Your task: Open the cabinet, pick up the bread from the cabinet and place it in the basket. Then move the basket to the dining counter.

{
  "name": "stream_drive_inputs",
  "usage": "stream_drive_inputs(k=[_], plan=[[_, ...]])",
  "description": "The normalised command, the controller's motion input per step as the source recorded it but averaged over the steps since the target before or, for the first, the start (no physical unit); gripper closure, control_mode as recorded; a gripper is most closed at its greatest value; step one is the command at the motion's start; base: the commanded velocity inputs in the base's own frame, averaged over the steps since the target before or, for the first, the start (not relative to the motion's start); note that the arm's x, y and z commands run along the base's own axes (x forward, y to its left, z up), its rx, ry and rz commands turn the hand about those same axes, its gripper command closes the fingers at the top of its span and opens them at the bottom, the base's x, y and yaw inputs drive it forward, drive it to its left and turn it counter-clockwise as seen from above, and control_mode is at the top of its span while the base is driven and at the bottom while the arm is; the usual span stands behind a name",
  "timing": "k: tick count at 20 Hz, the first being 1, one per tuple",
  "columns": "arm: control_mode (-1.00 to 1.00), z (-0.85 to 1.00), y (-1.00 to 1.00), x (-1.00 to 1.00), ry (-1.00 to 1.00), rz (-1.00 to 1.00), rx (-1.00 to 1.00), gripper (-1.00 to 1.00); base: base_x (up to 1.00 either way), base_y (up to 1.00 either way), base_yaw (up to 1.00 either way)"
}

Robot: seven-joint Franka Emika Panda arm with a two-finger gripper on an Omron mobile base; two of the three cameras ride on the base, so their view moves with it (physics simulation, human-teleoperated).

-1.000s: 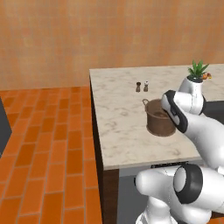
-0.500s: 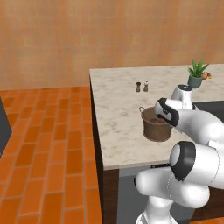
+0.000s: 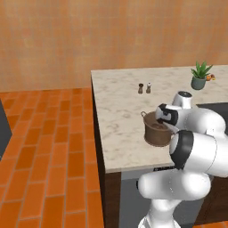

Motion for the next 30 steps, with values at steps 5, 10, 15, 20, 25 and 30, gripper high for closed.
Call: stream_drive_inputs(k=[5, 10, 15, 20, 25, 30], plan=[[-1.00, -0.10, 0.00, 0.04, 0.00, 0.00, 0.00, -1.00, 0.00, 0.00, 0.00], [-1.00, 0.42, 0.00, -0.19, -0.12, 0.10, 0.00, -1.00, 0.00, 0.00, 0.00], [-1.00, 0.43, 0.02, -0.48, -0.14, 0.12, 0.00, -1.00, 0.00, 0.00, 0.00], [-1.00, 0.78, 0.05, -0.84, -0.17, 0.23, -0.03, -1.00, 0.00, 0.00, 0.00], [-1.00, 0.86, 0.58, -0.96, -0.13, 0.28, -0.07, -1.00, 0.00, 0.00, 0.00], [-1.00, 0.75, 0.96, -0.97, -0.15, 0.23, -0.12, -1.00, 0.00, 0.00, 0.00]])
